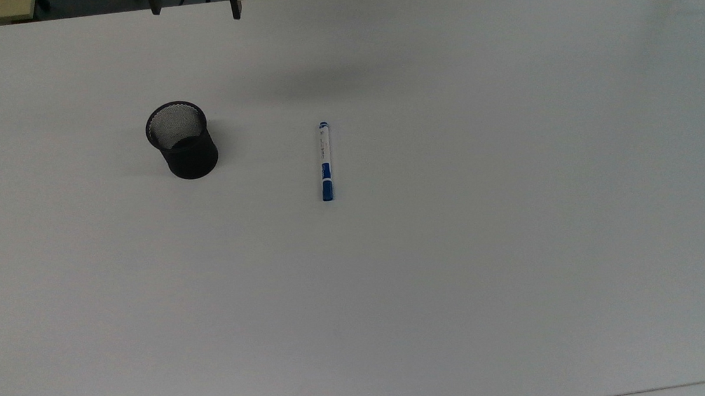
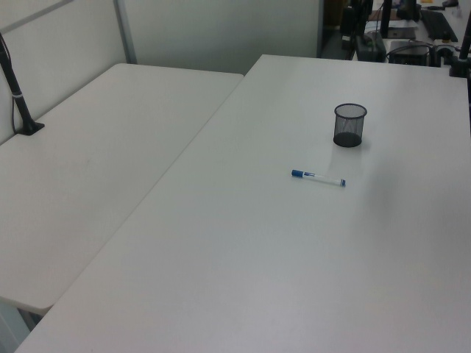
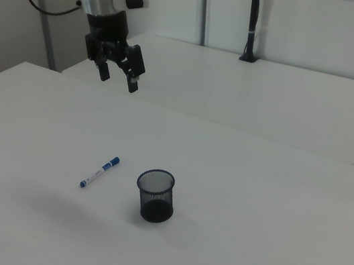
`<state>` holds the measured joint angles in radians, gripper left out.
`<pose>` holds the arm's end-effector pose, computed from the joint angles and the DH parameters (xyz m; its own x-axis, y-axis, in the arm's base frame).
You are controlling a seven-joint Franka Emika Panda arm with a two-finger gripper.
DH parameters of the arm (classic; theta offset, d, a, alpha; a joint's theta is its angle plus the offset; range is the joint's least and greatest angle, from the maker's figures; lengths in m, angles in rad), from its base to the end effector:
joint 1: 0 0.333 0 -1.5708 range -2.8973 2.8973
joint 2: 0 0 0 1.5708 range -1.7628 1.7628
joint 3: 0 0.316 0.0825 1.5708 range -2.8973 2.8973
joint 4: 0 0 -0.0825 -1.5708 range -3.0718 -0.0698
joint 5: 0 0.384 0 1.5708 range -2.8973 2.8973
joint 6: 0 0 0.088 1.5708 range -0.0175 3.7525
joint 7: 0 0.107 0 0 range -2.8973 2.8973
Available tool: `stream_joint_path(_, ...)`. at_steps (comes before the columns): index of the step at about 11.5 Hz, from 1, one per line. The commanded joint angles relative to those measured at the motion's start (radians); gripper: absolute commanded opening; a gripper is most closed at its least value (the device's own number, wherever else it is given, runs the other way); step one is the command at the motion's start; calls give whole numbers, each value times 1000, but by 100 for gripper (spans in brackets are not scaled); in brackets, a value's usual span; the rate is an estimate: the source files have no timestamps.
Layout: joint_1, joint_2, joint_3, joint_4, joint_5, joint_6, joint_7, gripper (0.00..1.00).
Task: Insert the marker
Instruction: 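Move the gripper down toward the white blue-capped marker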
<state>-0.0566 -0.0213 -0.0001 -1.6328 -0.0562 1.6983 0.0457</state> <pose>0.5585 -0.0370 0.6187 0.9915 -0.0948 0.0890 -0.0997 -0.9937 0.0521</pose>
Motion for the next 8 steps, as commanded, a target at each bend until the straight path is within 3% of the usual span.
stream_joint_path(1, -5, -19, 2, -18, 18, 4, -29, 100)
stream_joint_path(8, -5, -19, 2, -18, 18, 3, -36, 100)
